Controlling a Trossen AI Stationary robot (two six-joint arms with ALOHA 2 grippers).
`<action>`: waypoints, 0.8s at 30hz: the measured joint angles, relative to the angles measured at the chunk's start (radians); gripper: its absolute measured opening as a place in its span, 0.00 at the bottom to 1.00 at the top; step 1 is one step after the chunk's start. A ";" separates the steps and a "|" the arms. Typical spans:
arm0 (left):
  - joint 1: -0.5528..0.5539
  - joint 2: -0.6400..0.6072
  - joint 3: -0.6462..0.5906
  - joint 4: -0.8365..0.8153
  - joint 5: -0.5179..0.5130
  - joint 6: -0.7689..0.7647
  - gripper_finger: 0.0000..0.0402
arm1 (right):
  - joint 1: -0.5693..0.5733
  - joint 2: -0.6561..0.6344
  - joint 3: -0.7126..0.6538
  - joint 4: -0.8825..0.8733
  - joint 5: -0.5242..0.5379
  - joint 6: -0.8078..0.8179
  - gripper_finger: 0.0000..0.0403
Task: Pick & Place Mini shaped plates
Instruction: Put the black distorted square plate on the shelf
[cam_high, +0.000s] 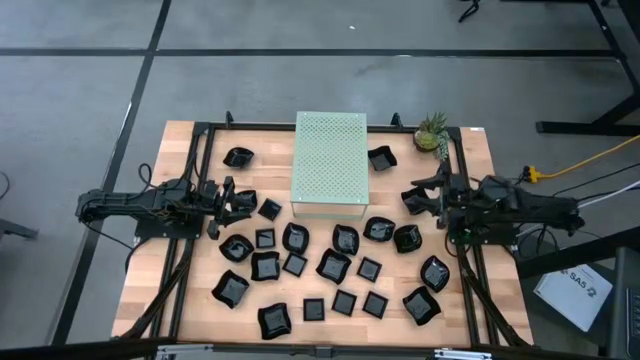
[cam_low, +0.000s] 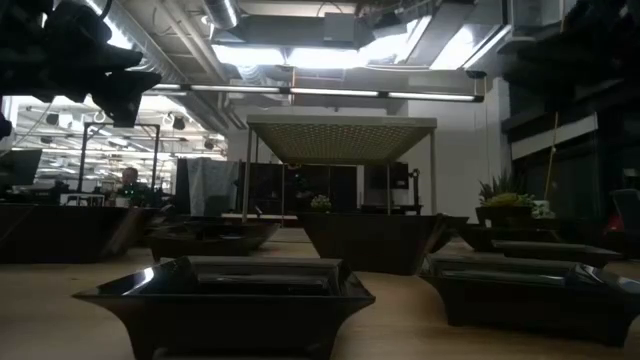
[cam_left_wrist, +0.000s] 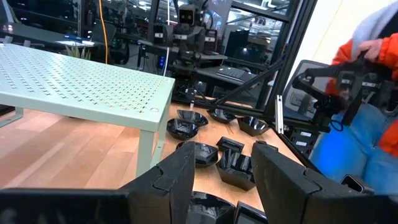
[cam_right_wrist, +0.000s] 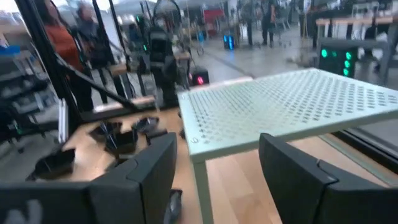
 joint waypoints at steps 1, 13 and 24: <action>0.000 0.000 0.000 0.000 0.000 0.000 0.38 | -0.002 0.021 0.038 -0.048 0.000 0.000 0.56; 0.000 0.000 0.000 0.000 0.000 0.000 0.38 | -0.004 0.358 0.361 -0.228 0.001 0.000 0.56; 0.000 0.000 0.000 0.000 0.000 0.000 0.38 | 0.113 0.668 0.547 -0.228 0.000 0.003 0.56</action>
